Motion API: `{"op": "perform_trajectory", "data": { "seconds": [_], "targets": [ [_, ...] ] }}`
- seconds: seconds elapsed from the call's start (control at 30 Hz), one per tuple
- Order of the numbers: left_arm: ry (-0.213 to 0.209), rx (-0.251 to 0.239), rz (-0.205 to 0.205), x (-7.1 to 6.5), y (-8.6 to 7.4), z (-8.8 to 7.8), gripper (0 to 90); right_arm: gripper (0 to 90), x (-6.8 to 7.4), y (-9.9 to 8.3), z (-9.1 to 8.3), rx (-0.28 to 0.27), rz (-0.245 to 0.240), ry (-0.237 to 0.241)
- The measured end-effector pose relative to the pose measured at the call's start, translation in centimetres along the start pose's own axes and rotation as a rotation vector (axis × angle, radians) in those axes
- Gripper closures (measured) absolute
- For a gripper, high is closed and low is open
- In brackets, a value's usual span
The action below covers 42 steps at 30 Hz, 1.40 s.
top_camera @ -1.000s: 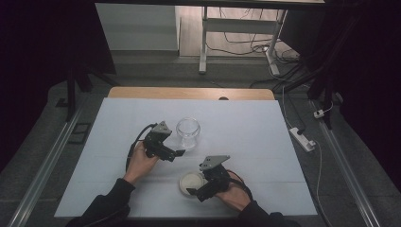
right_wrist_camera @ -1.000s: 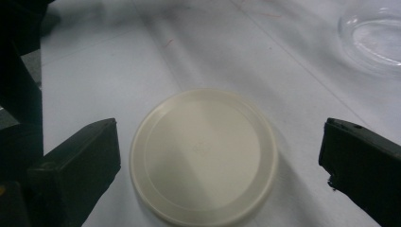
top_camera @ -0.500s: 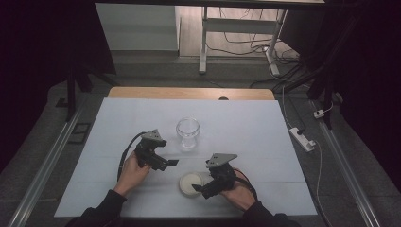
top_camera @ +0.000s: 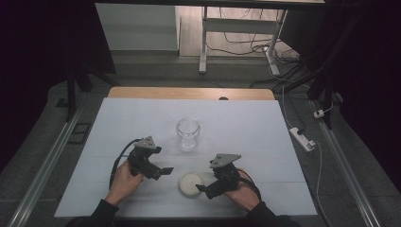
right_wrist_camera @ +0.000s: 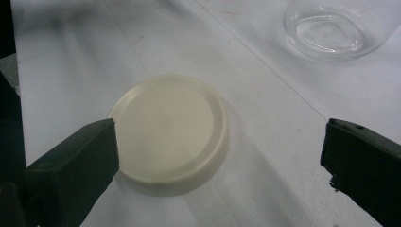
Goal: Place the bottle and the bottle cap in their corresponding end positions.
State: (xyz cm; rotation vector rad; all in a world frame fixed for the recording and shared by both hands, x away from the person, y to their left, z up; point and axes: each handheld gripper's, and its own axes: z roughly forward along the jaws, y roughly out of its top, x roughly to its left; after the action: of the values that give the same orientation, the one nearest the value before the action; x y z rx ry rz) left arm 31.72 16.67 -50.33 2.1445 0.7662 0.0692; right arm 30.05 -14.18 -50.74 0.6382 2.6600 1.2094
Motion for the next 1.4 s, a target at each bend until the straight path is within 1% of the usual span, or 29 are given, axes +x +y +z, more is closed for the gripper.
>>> {"op": "perform_trajectory", "data": {
  "seconds": [0.1, 0.37, 0.47, 0.6, 0.8, 0.97, 1.17, 1.4],
  "targets": [
    [0.002, 0.001, -0.005, -0.3, -0.5, -0.5, 0.0, 0.0, -0.1, -0.1, -0.3, 0.002, 0.004, 0.002],
    [0.017, 0.014, -0.012, -1.1, -1.6, -1.7, 0.0, 0.0, -0.4, -0.7, -1.4, 0.011, 0.017, -0.023],
    [0.025, 0.010, -0.025, -1.4, -2.2, -2.1, 0.0, 0.0, -0.5, -1.0, -1.9, 0.009, 0.035, -0.031],
    [0.030, 0.006, -0.035, -1.7, -2.9, -2.7, 0.0, 0.0, -0.7, -1.5, -2.6, -0.017, 0.074, -0.032],
    [0.044, -0.008, -0.045, -2.1, -4.0, -3.7, 0.0, 0.0, -0.9, -2.3, -3.7, -0.022, 0.093, -0.064],
    [0.064, -0.029, -0.068, -2.4, -5.2, -4.9, 0.0, 0.0, -1.2, -3.0, -4.9, -0.031, 0.121, -0.088],
    [0.094, -0.046, -0.110, -2.7, -6.9, -6.4, 0.0, 0.0, -1.5, -4.1, -6.2, -0.036, 0.152, -0.123],
    [0.142, -0.056, -0.151, -3.0, -9.0, -8.3, 0.0, 0.0, -1.8, -5.3, -8.1, -0.062, 0.203, -0.173]
  ]
}}
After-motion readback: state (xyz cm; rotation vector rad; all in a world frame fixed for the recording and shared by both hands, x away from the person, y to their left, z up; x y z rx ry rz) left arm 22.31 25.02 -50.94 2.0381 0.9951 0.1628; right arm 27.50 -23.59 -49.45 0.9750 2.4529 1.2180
